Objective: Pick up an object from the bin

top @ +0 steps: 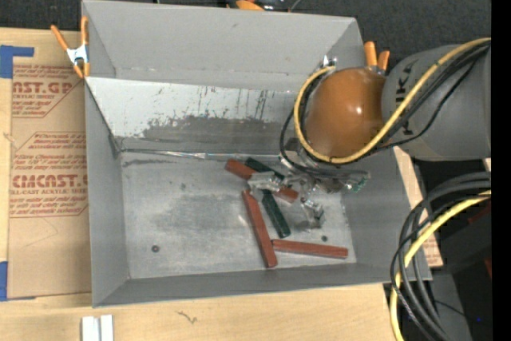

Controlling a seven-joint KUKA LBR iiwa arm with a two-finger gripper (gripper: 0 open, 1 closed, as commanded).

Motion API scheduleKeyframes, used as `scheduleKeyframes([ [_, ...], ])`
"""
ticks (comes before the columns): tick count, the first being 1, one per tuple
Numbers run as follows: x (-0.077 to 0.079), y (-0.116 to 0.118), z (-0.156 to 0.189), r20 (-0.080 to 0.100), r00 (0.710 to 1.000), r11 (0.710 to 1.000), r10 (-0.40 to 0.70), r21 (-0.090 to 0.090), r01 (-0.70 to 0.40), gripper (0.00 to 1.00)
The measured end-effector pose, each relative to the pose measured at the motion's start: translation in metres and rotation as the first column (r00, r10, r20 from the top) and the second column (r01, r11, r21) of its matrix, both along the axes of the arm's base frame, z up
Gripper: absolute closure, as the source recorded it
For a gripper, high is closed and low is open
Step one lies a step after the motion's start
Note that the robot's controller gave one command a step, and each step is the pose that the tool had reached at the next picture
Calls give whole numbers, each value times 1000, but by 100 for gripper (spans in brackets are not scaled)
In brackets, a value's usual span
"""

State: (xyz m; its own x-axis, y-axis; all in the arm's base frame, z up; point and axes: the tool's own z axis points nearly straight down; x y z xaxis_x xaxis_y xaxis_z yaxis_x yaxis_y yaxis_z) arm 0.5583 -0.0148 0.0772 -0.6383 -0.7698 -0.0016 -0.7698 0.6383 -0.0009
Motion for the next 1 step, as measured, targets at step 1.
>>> scheduleKeyframes([
  [1, 0, 0, 0, 0, 1000, 1000, -1, 1, 1, 100],
])
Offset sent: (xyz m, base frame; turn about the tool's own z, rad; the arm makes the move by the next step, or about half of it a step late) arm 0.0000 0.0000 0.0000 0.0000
